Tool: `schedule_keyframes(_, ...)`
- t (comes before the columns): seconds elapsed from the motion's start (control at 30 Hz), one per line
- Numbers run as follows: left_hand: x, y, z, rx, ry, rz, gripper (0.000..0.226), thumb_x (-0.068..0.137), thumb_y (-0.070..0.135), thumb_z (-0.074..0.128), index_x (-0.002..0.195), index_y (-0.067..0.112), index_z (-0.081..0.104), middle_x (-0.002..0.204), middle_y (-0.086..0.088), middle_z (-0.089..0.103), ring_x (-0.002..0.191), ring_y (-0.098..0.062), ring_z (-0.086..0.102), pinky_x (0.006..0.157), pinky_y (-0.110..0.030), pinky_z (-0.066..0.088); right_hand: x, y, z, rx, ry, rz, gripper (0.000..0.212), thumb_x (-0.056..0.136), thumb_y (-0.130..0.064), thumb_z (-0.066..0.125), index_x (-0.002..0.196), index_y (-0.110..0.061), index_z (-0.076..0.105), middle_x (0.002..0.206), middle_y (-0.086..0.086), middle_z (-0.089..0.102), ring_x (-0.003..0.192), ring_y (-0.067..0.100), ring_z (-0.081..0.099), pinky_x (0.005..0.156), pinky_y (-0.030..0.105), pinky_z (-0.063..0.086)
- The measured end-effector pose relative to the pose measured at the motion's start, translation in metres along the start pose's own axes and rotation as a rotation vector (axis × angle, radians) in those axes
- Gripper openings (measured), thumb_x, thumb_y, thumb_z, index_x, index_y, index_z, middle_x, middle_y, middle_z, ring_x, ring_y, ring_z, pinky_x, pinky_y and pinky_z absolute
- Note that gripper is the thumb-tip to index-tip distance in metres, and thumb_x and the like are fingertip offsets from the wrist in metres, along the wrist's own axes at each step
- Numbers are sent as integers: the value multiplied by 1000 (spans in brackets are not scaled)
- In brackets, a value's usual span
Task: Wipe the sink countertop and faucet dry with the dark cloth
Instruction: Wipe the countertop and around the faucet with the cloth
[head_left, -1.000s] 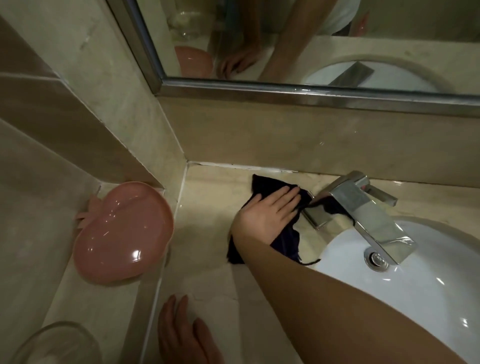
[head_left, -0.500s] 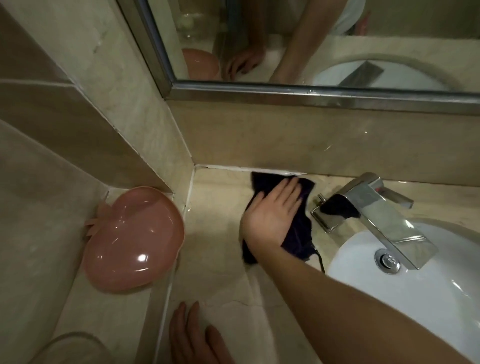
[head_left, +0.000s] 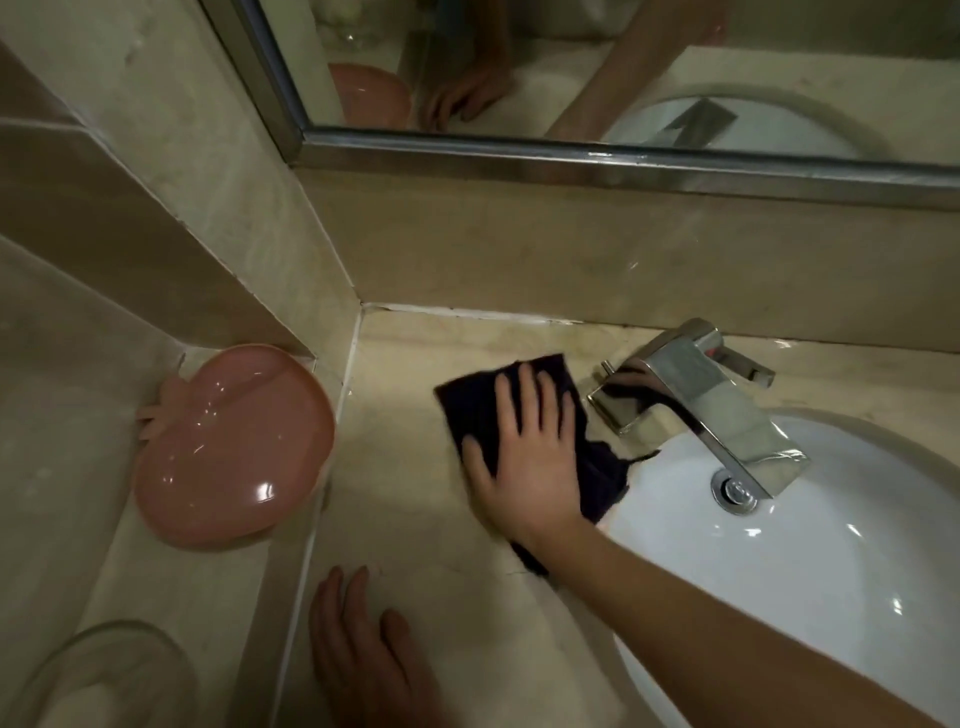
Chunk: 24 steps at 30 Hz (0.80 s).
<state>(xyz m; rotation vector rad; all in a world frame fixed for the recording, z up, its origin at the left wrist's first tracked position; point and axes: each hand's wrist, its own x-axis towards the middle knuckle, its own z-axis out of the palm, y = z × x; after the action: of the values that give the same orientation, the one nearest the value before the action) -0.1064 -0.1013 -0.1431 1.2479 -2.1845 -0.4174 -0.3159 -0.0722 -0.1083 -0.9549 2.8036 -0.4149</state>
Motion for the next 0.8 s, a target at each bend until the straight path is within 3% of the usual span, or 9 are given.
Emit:
schedule_keyframes(0.17, -1, 6, -5, -4, -38, -5, 38, 88, 5, 48, 119, -11, 64, 129, -31, 57, 119, -49, 54, 104, -55, 43, -48, 60, -10, 53, -97, -312, 55, 107, -41, 28, 159, -25, 22, 166, -8, 11, 154, 10, 2, 125, 37, 5)
schedule_keyframes(0.37, -1, -3, -4, 16, -51, 33, 38, 89, 6, 48, 118, -12, 64, 129, -33, 56, 116, -52, 54, 102, -57, 43, -50, 121, -29, 144, -244, -536, 48, 108, -37, 32, 153, -23, 38, 161, -10, 29, 151, 7, 17, 124, 29, 9)
schedule_keyframes(0.47, -1, 0, -4, 12, -56, 24, 38, 89, 6, 48, 119, -11, 63, 130, -32, 56, 118, -51, 54, 103, -57, 43, -49, 139, -47, 117, -162, -586, 41, 106, -36, 40, 142, -24, 54, 151, -10, 47, 142, 9, 39, 118, 25, 25)
schedule_keyframes(0.53, -1, 2, -5, 22, -52, 23, 38, 89, 5, 49, 121, -10, 63, 131, -31, 55, 119, -51, 53, 104, -57, 42, -52, 154, -61, 194, 15, -382, 30, 101, -36, 50, 123, -24, 67, 128, -7, 66, 120, 13, 59, 104, 20, 39)
schedule_keyframes(0.6, -1, 2, -6, 27, -48, 20, 38, 88, 4, 50, 121, -10, 63, 132, -31, 55, 119, -51, 53, 104, -56, 41, -54, 166, -78, 293, 192, 48, 17, 91, -38, 60, 98, -29, 71, 94, -10, 73, 95, 16, 68, 83, 27, 49)
schedule_keyframes(0.67, -1, 3, -6, 30, -46, 24, 38, 89, 4, 49, 122, -10, 62, 132, -31, 55, 120, -50, 53, 104, -55, 41, -45, 177, -89, 399, 348, 376, 16, 92, -33, 61, 103, -26, 70, 86, -10, 69, 89, 19, 68, 74, 31, 48)
schedule_keyframes(0.73, -1, 3, -5, 37, -53, 22, 39, 90, 6, 48, 123, -9, 62, 133, -30, 54, 120, -50, 53, 105, -55, 40, -29, 180, -96, 555, 428, 461, 26, 99, -44, 49, 106, -26, 66, 87, -1, 70, 88, 27, 68, 74, 41, 52)
schedule_keyframes(0.8, -2, 4, -7, 35, -61, 12, 40, 91, 9, 47, 124, -8, 61, 134, -29, 53, 121, -50, 52, 104, -55, 41, -7, 168, -94, 658, 378, 415, 31, 100, -54, 45, 107, -30, 65, 98, 4, 72, 92, 27, 71, 82, 53, 57)
